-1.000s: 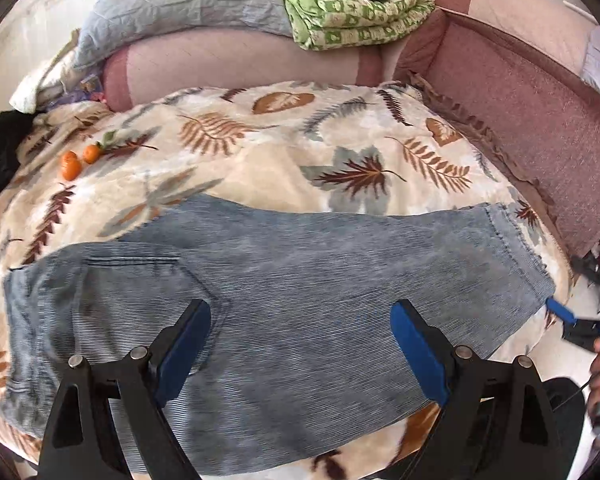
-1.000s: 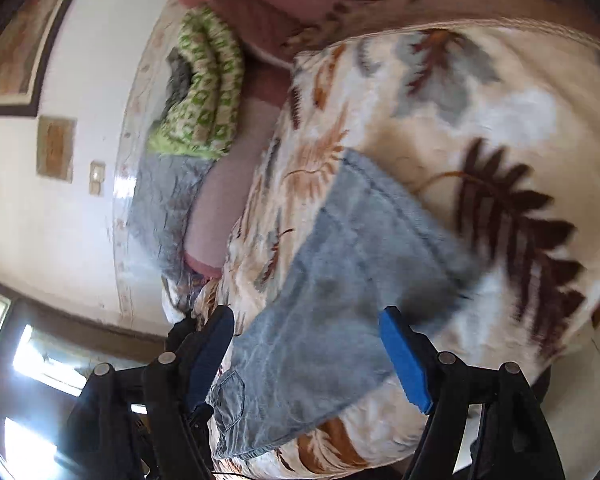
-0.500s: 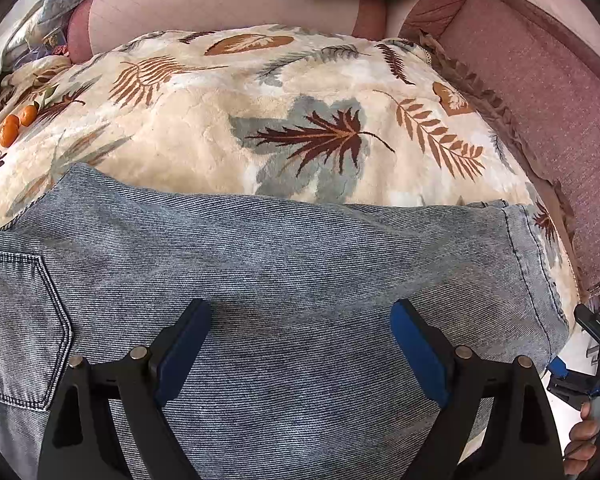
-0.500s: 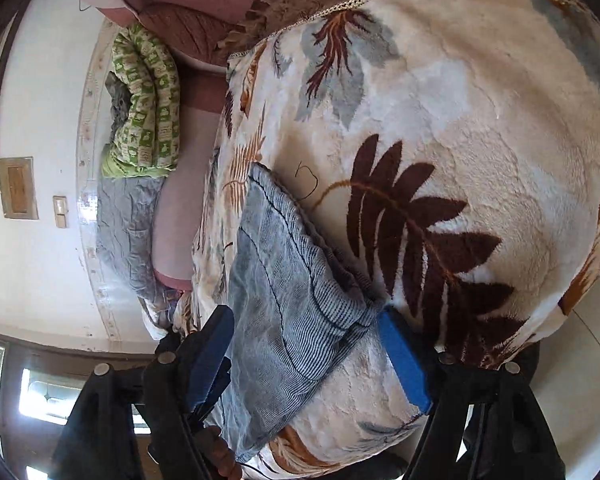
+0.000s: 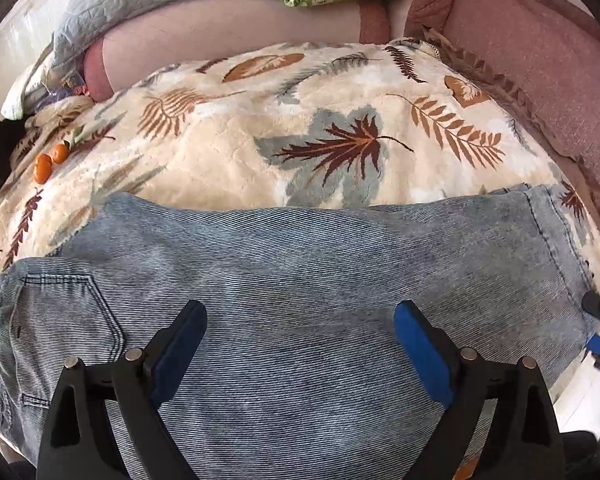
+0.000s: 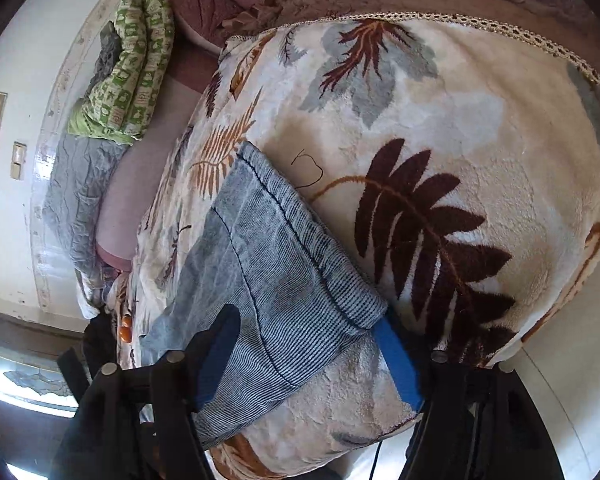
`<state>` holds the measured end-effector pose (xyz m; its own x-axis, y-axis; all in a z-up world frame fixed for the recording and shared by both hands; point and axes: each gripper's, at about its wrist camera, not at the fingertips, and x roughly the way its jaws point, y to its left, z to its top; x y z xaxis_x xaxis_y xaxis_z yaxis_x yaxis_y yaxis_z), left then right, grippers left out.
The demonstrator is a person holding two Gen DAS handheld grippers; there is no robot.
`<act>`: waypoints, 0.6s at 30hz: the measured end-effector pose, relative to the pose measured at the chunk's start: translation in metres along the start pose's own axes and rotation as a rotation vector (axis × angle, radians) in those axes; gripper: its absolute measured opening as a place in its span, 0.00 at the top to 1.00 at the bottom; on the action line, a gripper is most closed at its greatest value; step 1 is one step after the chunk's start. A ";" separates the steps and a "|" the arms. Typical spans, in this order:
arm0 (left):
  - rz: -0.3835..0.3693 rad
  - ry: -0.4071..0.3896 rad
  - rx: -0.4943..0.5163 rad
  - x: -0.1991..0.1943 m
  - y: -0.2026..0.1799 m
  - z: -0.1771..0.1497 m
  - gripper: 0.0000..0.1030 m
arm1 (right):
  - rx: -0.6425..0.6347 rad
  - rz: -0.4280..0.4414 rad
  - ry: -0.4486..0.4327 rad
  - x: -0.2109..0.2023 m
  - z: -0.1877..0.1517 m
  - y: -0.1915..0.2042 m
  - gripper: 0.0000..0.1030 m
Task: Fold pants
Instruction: 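Grasp the leg hem with the right tool and lift it toward the waistband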
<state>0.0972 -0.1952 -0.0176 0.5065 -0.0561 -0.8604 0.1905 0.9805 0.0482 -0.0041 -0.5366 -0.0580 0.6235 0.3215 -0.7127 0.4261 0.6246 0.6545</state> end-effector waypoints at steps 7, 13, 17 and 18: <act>0.055 0.063 0.025 0.026 -0.001 -0.006 0.00 | -0.047 -0.116 0.006 -0.002 0.001 0.007 0.67; 0.010 0.061 0.027 0.029 0.004 -0.006 0.00 | -0.181 -0.129 -0.052 -0.021 -0.001 0.068 0.81; -0.138 0.035 -0.081 0.009 0.035 -0.005 0.03 | -0.408 -0.110 -0.100 -0.035 -0.031 0.156 0.81; -0.158 0.009 -0.128 -0.001 0.050 -0.006 0.03 | -0.471 -0.098 -0.104 -0.035 -0.044 0.178 0.81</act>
<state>0.1012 -0.1448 -0.0179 0.4712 -0.2104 -0.8566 0.1588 0.9755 -0.1523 0.0211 -0.4054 0.0729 0.6674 0.1876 -0.7206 0.1579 0.9101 0.3832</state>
